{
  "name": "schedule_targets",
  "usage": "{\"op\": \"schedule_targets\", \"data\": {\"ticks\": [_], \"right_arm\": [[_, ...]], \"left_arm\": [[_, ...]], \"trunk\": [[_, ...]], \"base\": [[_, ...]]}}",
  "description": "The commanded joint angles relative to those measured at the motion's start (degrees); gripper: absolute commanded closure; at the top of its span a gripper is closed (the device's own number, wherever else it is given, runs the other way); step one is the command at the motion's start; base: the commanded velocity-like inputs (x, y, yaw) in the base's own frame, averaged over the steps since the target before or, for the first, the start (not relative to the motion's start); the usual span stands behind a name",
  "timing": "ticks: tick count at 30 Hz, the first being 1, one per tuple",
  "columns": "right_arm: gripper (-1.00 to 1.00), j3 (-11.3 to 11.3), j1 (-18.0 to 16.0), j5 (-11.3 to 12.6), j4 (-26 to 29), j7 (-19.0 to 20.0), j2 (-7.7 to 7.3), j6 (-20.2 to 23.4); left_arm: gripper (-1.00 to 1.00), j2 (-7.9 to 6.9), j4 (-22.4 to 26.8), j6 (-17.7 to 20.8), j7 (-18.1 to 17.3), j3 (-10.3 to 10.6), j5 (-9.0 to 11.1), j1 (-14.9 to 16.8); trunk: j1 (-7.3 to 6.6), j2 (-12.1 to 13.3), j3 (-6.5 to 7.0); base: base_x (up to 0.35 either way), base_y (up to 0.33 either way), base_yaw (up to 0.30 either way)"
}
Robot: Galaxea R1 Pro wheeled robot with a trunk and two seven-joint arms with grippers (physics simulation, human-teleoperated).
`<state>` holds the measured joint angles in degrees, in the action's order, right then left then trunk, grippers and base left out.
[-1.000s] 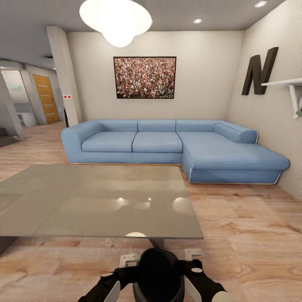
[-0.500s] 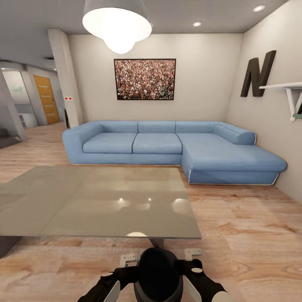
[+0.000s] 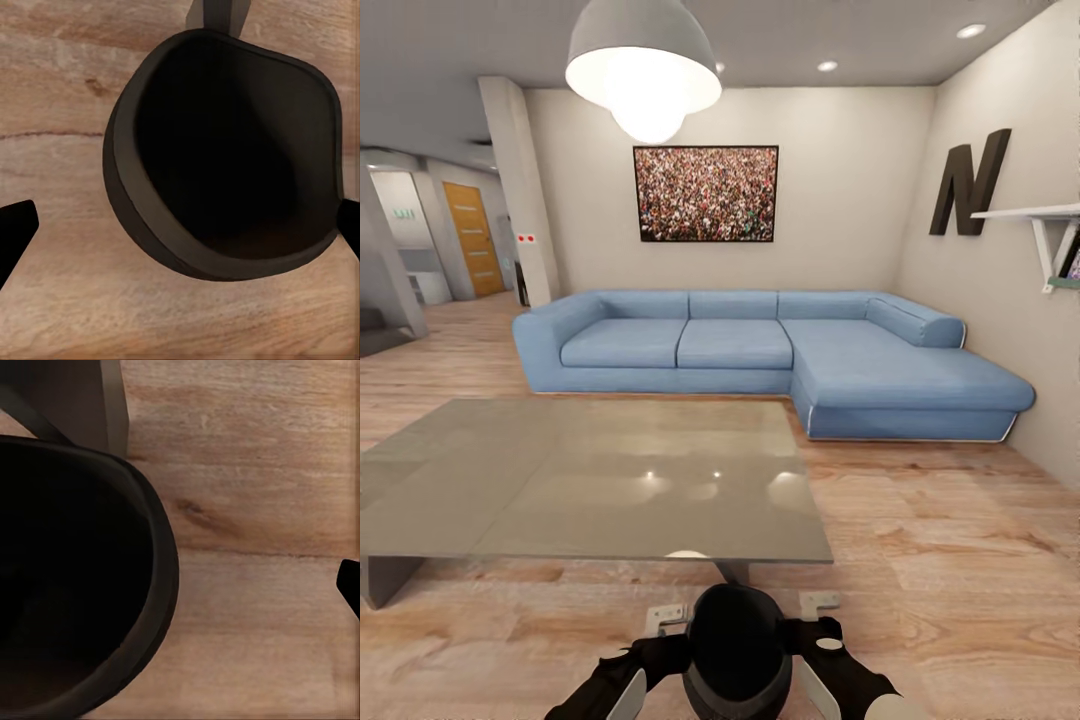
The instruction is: Place each of the two pumpkins and all three candles from the living room inside a cabinet in the living room (use any cabinet), then make sure every cabinet is closed, and position the cauldron so it is next to a table in the living room.
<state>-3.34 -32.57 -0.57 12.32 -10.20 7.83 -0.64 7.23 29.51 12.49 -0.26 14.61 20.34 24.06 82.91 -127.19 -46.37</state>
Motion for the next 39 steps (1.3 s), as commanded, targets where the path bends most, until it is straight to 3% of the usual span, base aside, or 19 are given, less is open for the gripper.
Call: {"op": "schedule_targets", "data": {"ticks": [1, 26, 39], "right_arm": [[-1.00, -0.3, 0.0, 0.0, 0.0, -0.3, 0.01, -0.1], [-1.00, -0.4, 0.0, 0.0, 0.1, -0.3, 0.00, 0.1], [-1.00, -0.3, 0.0, 0.0, 0.2, -0.3, 0.02, 0.1]], "left_arm": [[-1.00, -0.03, 0.1, 0.3, 0.0, 0.1, 0.3, 0.0], [-1.00, -0.16, 0.1, 0.3, -0.1, 0.1, 0.3, 0.0], [-1.00, -0.18, 0.5, 0.2, -0.1, 0.1, 0.4, -0.1]], "trunk": [[-0.24, 0.4, 0.13], [-5.73, 10.4, 4.63], [-5.73, 10.4, 4.66]], "base": [[-0.042, 0.000, 0.000], [-0.004, 0.000, 0.045], [0.000, 0.000, 0.073]]}}
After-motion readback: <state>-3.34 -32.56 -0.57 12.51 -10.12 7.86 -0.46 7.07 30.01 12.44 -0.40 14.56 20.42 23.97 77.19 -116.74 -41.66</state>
